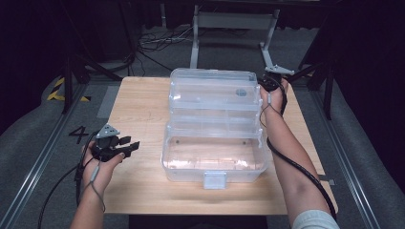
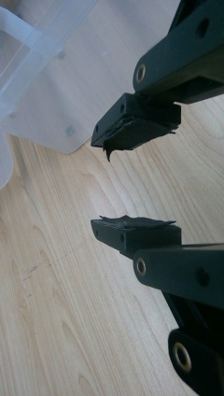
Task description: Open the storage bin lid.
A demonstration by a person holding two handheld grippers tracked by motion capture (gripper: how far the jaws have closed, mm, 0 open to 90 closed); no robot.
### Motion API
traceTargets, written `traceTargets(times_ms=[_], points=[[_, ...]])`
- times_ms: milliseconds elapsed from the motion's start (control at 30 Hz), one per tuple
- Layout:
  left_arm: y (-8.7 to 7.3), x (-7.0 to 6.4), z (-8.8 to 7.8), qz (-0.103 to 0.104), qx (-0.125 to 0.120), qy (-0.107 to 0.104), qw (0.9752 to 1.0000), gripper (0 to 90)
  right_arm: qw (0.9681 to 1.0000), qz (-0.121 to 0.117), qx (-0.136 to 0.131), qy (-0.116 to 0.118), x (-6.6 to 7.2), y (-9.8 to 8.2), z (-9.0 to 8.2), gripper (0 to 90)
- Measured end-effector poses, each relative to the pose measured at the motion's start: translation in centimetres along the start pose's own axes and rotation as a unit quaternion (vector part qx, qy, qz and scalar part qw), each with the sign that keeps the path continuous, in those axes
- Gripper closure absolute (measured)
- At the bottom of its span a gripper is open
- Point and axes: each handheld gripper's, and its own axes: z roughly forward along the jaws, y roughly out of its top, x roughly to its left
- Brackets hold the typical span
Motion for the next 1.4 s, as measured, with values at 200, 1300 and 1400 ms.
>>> traceTargets(times_ms=[200,1300,1400], points=[[0.0,0.0,0.0,0.002,0.002,-0.001,1.0000,54.7,1.0000,0.006,0.006,0.001,0.0,-0.2,0.2,81.7],[2.3,0.0,0.7,0.026,-0.029,-0.016,0.9991,50.9,0.9963,-0.077,-0.024,0.032,-0.7,1.0,-6.5,53.5],[2.9,0.2,0.6,0.027,-0.028,-0.017,0.9991,49.8,0.9957,-0.072,-0.017,0.055,-0.4,0.8,-8.0,52.3]])
